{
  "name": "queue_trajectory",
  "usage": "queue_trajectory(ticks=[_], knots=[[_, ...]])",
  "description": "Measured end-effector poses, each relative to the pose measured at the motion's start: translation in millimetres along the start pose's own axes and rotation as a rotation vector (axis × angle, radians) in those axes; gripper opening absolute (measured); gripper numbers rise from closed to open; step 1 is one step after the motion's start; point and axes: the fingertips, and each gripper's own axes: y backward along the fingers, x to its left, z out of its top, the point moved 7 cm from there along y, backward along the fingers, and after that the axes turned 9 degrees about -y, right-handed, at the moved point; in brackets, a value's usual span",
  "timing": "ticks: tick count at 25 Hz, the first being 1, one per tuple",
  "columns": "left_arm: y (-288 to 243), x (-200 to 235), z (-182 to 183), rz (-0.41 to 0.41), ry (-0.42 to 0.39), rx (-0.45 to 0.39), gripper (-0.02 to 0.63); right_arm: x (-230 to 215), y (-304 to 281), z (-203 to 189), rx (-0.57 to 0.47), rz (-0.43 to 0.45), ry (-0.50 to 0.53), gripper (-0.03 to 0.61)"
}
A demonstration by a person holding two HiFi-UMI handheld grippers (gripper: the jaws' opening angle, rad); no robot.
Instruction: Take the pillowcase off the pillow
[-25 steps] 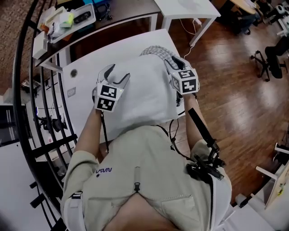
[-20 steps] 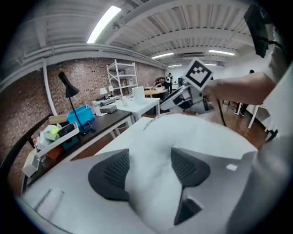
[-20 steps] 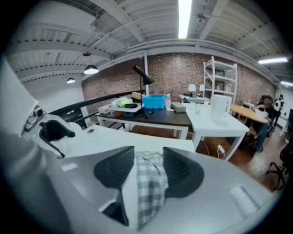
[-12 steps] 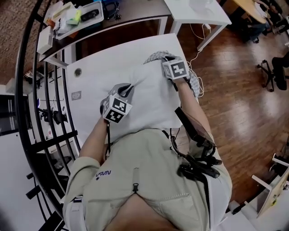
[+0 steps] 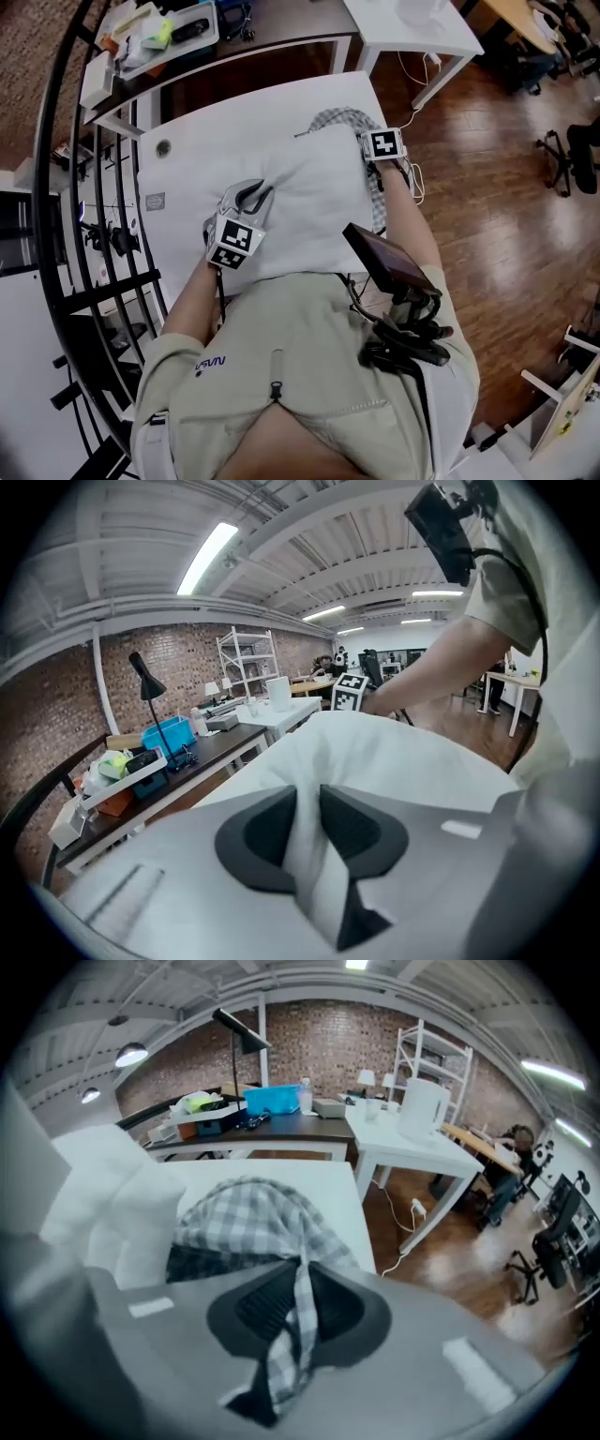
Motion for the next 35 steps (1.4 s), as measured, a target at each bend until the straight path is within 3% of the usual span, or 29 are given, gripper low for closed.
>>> queue_trajectory(ticks=[2, 4, 6, 8, 10, 12, 14, 17, 20, 22, 23, 25, 27, 30, 35], knots=[[0.6, 8.3, 10.8, -0.005, 0.0, -0.034, 0.142, -3.5, 8.4, -7.8, -0.068, 0.032, -0.038, 0.108], [9.1, 19.5, 25.9, 0.008, 0.014, -0.081, 0.202, -2.6, 41.9, -3.7, -0.191, 0.079, -0.077, 0.137], [28.8, 33.0, 38.2, 0.052, 0.057, -0.138, 0.222, 6.3, 88.3, -1.1, -0.337, 0.156, -0.116, 0.156], [57.7, 49.3, 36.9, 0.117, 0.142, -0.185, 0.247, 24.3, 135.3, -6.2, -0.454, 0.251, -0.136, 0.169], [91.1, 61.6, 12.9, 0.195, 0.264, -0.186, 0.296, 49.9, 175.9, -21.1, -0.505, 0.34, -0.133, 0.193], [125.4, 58.5, -29.9, 0.268, 0.402, -0.122, 0.329, 75.4, 202.2, -49.5, -0.472, 0.389, -0.092, 0.231], [157.0, 47.2, -75.6, 0.326, 0.515, -0.028, 0.362, 94.7, 210.5, -83.1, -0.374, 0.392, -0.035, 0.27], [185.1, 32.7, -125.3, 0.357, 0.58, 0.076, 0.377, 113.9, 198.0, -123.9, -0.226, 0.357, 0.027, 0.282], [174.1, 23.4, -152.6, 0.318, 0.617, 0.086, 0.379, 127.2, 170.7, -140.8, -0.199, 0.287, 0.052, 0.282], [153.9, 15.1, -166.1, 0.282, 0.624, 0.077, 0.361, 133.7, 155.1, -147.5, -0.219, 0.239, 0.044, 0.243], [145.3, 12.5, -169.7, 0.273, 0.622, 0.067, 0.321, 137.2, 151.8, -149.1, -0.238, 0.218, 0.043, 0.208], [138.3, 12.8, -164.5, 0.265, 0.624, 0.019, 0.19, 144.4, 155.5, -145.7, -0.289, 0.182, 0.052, 0.104], [146.2, 20.2, -146.1, 0.263, 0.656, -0.08, 0.059, 148.3, 169.1, -132.7, -0.367, 0.157, 0.044, 0.031], [169.2, 39.5, -112.1, 0.258, 0.689, -0.25, 0.04, 143.7, 197.2, -103.4, -0.51, 0.146, 0.0, 0.014], [191.9, 73.8, -54.9, 0.263, 0.573, -0.44, 0.039, 139.6, 233.4, -47.9, -0.724, 0.114, 0.024, 0.008]])
